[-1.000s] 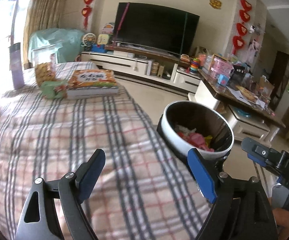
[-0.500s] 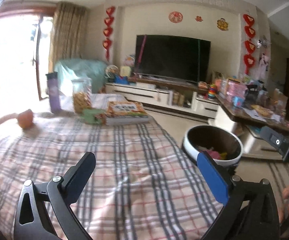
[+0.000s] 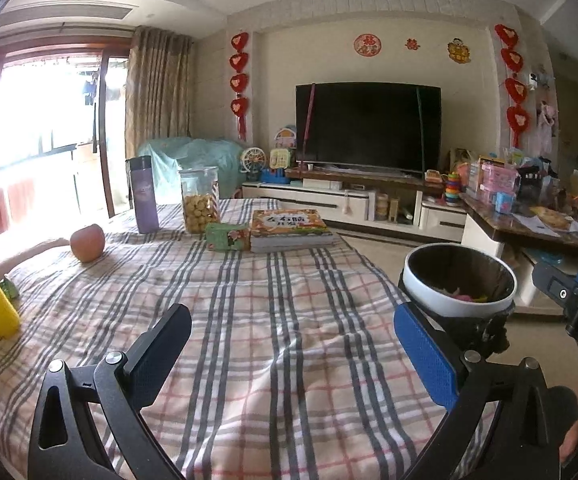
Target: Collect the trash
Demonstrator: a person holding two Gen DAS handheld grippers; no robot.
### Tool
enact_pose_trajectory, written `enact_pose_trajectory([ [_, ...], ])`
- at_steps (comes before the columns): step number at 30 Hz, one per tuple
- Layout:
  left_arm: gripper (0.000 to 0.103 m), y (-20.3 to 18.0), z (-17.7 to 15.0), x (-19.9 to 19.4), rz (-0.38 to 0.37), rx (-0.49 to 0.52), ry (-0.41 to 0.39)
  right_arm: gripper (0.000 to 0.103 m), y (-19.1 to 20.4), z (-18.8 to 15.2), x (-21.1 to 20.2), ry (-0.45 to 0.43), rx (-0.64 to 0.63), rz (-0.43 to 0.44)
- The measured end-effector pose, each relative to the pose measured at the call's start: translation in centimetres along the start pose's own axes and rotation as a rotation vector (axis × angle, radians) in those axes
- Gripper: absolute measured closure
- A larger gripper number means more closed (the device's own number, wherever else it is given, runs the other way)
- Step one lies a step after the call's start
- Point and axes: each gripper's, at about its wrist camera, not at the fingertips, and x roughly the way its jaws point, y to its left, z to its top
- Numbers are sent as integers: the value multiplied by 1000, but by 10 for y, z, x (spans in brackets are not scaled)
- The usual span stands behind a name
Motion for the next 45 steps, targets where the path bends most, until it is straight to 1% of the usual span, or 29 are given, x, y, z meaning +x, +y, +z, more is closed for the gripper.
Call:
enact_pose_trajectory([
  [6, 1, 6, 1, -6, 3, -15, -18, 0, 1, -3, -3, 4, 0, 3],
  [13, 1, 14, -1, -3, -4, -19, -15, 0, 6, -3, -6, 3, -24, 7],
  [23, 1, 15, -1, -4, -12, -19, -17, 0, 8, -3, -9, 7, -18, 16],
  [34, 1, 13, -3, -8, -8, -3, -45, 0, 8, -2, -11, 7, -17, 21],
  [39, 1, 14, -5, -7, -25, -10, -39, 0, 8, -2, -11, 7, -16, 23],
  [45, 1, 15, -4, -7, -28, -11, -38, 0, 10, 0, -12, 6, -23, 27],
])
